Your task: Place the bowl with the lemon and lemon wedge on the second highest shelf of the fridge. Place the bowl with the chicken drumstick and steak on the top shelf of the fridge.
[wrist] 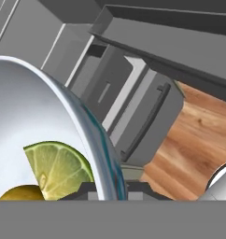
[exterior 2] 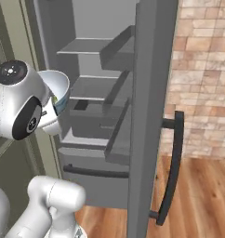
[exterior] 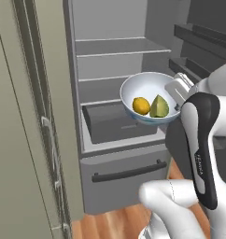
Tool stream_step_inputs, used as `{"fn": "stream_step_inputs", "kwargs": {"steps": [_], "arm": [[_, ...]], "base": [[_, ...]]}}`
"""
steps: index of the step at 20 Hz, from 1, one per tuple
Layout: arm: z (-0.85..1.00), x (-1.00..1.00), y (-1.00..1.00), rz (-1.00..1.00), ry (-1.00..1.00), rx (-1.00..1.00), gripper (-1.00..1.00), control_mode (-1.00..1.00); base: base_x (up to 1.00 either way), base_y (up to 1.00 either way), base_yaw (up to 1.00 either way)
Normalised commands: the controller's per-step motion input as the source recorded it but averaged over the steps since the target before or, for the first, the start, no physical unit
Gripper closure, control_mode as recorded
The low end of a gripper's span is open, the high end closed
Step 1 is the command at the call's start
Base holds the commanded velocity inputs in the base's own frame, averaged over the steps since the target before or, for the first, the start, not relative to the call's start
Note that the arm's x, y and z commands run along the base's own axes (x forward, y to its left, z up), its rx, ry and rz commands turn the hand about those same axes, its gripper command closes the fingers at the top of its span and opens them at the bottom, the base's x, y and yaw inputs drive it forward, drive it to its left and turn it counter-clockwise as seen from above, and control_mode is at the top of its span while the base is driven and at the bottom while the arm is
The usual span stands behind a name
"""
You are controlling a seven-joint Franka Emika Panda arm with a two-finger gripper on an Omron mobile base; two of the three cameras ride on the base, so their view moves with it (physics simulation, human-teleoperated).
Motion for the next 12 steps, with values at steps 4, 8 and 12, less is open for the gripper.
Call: {"fn": "stream_step_inputs", "kwargs": {"steps": [4,8,12], "arm": [[0.00,0.00,0.00,0.00,0.00,0.00,1.00,1.00],[0.00,0.00,0.00,0.00,0.00,0.00,1.00,1.00],[0.00,0.00,0.00,0.00,0.00,0.00,1.00,1.00]], "base": [[0.50,0.42,-0.17],[0.46,0.42,-0.15],[0.57,0.30,-0.15]]}}
